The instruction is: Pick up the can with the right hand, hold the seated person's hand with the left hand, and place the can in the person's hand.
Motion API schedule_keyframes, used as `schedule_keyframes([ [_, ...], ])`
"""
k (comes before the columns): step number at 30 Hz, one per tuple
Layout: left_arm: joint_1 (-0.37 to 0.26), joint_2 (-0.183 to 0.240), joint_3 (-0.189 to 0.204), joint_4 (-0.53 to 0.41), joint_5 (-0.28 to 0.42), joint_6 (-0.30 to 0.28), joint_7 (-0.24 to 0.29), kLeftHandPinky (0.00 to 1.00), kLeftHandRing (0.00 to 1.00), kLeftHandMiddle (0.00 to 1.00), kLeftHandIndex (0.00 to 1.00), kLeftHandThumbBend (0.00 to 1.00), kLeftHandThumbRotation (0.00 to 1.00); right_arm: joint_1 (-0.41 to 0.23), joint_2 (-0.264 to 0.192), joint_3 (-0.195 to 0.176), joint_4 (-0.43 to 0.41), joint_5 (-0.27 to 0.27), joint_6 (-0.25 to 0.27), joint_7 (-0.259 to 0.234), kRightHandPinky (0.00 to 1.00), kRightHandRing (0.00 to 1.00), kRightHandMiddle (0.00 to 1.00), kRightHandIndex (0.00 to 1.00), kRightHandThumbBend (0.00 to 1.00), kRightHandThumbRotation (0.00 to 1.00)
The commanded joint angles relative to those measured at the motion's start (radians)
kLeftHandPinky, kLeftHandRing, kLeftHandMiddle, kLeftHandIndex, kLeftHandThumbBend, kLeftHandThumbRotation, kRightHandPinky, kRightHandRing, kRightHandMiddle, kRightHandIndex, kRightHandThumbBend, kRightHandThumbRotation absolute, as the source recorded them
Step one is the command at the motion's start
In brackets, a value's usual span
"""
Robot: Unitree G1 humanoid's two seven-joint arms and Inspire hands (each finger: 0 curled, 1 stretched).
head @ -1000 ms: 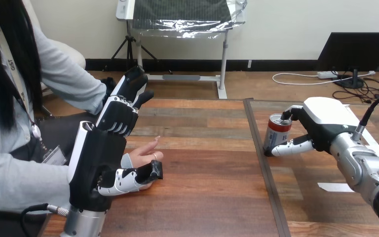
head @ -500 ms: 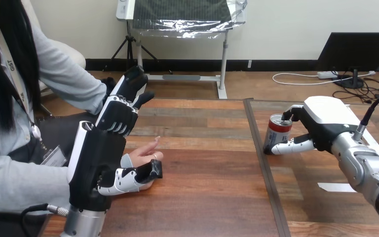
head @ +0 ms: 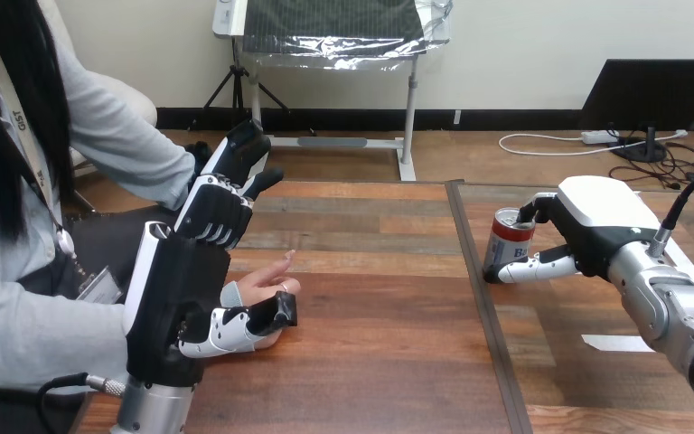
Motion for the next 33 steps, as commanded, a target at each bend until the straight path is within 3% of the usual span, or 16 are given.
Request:
schedule_keyframes([
  [1,-0.054,0.002,-0.002,-0.013,-0.007,-0.004,-0.002,0.87,0.96,0.96,0.92,1.00,0.51,-0.050,-0.004,0.012,-0.014,-0.008,-0.008,0.005,0.92,0.87,0.76,0.76,1.00,0.67],
  [33,-0.064,-0.004,0.001,-0.003,-0.022,0.004,-0.019,0.89,0.96,0.96,0.92,1.00,0.51,-0.053,-0.013,0.009,-0.029,-0.008,-0.022,-0.027,0.89,0.85,0.75,0.76,1.00,0.60],
])
